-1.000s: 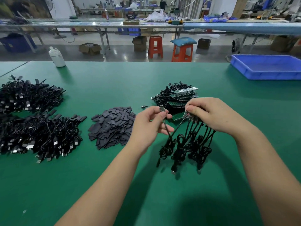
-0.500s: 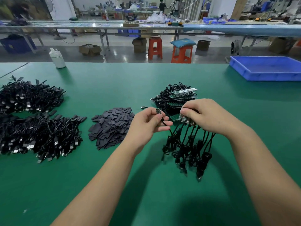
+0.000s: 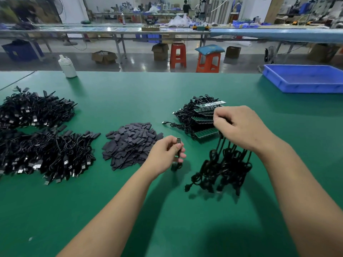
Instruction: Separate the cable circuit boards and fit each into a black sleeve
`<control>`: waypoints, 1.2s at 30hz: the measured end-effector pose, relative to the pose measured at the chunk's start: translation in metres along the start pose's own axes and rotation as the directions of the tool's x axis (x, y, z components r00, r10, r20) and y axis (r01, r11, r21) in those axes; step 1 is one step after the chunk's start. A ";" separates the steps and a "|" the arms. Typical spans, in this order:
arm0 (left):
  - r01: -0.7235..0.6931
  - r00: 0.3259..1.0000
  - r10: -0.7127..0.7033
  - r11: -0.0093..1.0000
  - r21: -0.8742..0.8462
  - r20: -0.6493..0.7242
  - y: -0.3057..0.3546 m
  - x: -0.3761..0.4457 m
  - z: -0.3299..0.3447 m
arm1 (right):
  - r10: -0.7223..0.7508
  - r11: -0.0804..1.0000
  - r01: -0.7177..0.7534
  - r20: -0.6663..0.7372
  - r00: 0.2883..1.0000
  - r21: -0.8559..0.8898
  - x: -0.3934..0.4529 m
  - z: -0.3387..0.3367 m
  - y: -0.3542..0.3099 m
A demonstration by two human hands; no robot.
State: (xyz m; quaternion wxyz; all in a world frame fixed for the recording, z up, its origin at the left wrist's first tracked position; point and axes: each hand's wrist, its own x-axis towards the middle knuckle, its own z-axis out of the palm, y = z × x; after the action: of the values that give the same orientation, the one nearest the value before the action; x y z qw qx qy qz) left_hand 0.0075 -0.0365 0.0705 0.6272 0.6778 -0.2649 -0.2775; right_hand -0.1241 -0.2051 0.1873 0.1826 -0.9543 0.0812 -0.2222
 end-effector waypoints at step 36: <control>0.244 0.947 -0.206 0.960 0.135 -0.246 -0.057 -0.004 -0.080 | 0.469 0.354 -0.759 0.598 0.650 0.547 -0.017 0.207 -0.015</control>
State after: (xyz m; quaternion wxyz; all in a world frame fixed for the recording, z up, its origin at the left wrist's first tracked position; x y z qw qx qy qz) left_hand 0.0623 0.0268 0.0189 0.5599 0.7804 -0.1334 -0.2444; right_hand -0.0441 -0.1230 0.0137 0.6476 -0.6983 0.3044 0.0208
